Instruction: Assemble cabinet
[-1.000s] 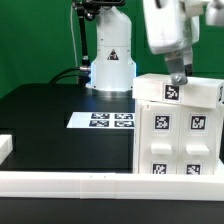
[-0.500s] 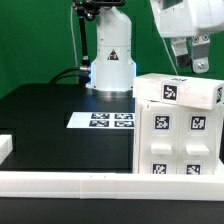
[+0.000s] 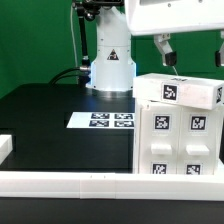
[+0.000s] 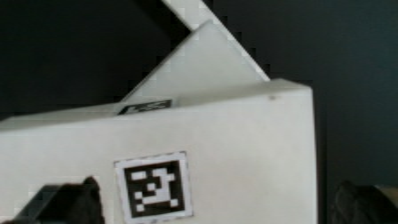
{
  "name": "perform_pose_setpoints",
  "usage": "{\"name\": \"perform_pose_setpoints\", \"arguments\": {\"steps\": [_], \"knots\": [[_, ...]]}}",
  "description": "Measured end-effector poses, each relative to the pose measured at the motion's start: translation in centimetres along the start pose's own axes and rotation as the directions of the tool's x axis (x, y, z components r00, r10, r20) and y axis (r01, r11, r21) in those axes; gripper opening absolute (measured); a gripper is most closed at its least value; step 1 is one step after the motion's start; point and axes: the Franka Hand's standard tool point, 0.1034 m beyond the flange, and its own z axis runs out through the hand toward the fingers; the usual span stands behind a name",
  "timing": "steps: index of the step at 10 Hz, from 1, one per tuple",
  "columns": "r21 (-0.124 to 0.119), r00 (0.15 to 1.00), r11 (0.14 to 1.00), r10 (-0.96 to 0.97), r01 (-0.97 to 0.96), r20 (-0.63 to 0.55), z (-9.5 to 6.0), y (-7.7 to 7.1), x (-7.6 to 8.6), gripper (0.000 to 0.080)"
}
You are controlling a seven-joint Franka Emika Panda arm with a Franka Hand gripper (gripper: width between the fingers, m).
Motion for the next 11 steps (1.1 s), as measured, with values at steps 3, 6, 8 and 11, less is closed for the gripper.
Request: {"name": "perform_pose_setpoints", "arguments": {"steps": [3, 6, 8, 11], "knots": [[-0.002, 0.982, 0.982, -0.191, 0.191, 0.004, 0.16, 0.03, 0.05, 0.0649], [-0.041, 0.821, 0.82, -0.571, 0.57, -0.009, -0.2, 0.06, 0.53, 0.0649], [-0.048, 0.594, 0.593, -0.805, 0.804, -0.01, 0.03, -0.15, 0.52, 0.0649], [-0.059, 0.429, 0.429, -0.903, 0.902, -0.008, 0.04, 0.03, 0.89, 0.0649]]}}
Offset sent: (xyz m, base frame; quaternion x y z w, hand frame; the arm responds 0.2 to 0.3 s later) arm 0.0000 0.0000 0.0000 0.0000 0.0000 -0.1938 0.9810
